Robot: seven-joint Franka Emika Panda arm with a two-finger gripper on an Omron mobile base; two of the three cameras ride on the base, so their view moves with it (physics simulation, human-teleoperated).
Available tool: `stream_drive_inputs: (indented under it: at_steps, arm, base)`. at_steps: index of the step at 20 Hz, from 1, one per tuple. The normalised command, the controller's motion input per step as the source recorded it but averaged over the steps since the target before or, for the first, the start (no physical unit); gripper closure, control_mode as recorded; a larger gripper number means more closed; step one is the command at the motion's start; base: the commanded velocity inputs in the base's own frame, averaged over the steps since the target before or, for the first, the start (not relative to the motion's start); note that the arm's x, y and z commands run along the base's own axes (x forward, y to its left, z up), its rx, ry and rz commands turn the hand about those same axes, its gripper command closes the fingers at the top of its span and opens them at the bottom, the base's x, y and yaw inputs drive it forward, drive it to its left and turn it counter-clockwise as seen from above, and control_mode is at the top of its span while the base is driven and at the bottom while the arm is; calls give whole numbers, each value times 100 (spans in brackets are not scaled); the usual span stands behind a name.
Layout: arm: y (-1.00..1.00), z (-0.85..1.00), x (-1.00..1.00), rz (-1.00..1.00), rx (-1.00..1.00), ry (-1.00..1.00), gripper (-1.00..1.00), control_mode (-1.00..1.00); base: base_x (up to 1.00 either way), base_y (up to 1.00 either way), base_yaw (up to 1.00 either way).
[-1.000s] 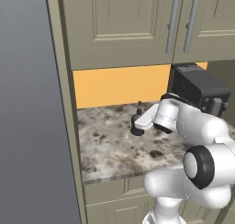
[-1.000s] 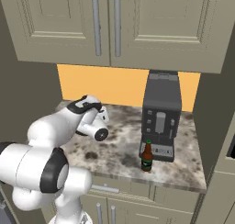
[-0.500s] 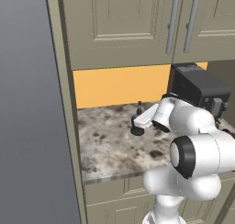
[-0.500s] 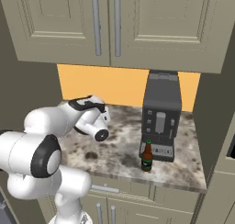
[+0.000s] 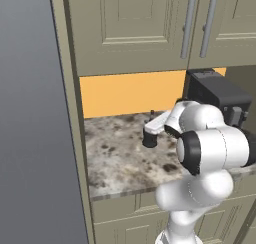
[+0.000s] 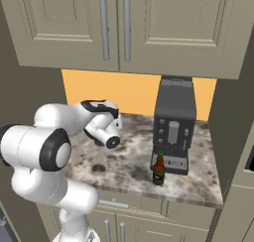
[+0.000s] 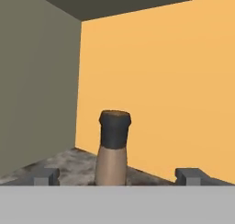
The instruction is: Move the drinks to the dining counter.
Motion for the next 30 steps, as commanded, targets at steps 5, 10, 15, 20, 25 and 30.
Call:
stream_drive_inputs:
  at_steps: [5,10,15,20,25,30]
  arm:
    - [0,0,34,0,0,0,-100,-100]
    - [0,-6,23,0,0,0,-100,-100]
    - [6,-3,3,0,0,0,-100,-100]
    - [2,0,0,0,0,0,100,-100]
    - [0,0,-1,0,0,0,100,-100]
    - [12,15,-67,5,-1,-12,100,-100]
  base:
    - [0,0,0]
    - [0,0,0]
    - [0,0,0]
    - [0,0,0]
    - [0,0,0]
    - [0,0,0]
